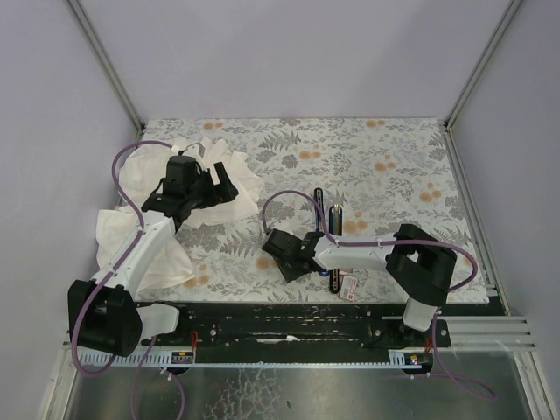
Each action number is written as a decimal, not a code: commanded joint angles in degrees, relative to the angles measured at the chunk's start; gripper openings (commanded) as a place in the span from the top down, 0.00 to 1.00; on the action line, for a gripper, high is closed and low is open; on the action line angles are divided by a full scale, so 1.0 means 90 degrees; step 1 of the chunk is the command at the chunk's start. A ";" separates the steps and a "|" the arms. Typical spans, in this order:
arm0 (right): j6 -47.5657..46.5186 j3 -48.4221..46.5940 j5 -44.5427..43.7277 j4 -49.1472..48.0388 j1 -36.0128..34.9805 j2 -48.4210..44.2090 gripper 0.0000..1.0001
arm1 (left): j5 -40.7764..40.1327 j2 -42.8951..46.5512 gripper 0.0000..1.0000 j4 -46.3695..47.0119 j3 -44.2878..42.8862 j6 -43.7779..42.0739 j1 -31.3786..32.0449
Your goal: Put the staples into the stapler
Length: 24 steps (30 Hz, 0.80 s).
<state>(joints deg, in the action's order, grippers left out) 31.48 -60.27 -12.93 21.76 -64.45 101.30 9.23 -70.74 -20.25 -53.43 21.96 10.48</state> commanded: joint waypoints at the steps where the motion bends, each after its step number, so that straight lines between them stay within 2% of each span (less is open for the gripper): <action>1: 0.0007 -0.0192 -0.0113 -0.0005 -0.0052 0.0068 0.63 | -0.0034 0.0079 0.14 0.0209 0.0057 -0.0149 -0.0043; 7: 0.0041 -0.0182 -0.0338 0.0095 -0.0081 0.0135 0.71 | -0.0049 0.0069 0.14 0.0209 0.0068 -0.0147 -0.0041; 12: 0.0408 0.0005 -0.0448 -0.0049 -0.0074 -0.0202 0.89 | -0.0096 0.0071 0.14 0.0200 0.0072 -0.0163 -0.0037; 18: 0.0491 -0.0077 -0.0925 0.0267 0.0223 -0.1116 0.91 | -0.0118 0.0052 0.14 0.0199 0.0096 -0.0163 -0.0044; 24: 0.0523 0.0592 -0.0837 -0.0055 0.1369 -0.2000 0.90 | -0.0114 0.0017 0.14 0.0198 0.0097 -0.0150 -0.0043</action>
<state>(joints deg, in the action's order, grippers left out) 34.85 -58.26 -17.58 22.57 -58.65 87.94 8.82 -70.74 -20.27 -52.95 21.91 10.46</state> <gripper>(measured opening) 0.149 0.862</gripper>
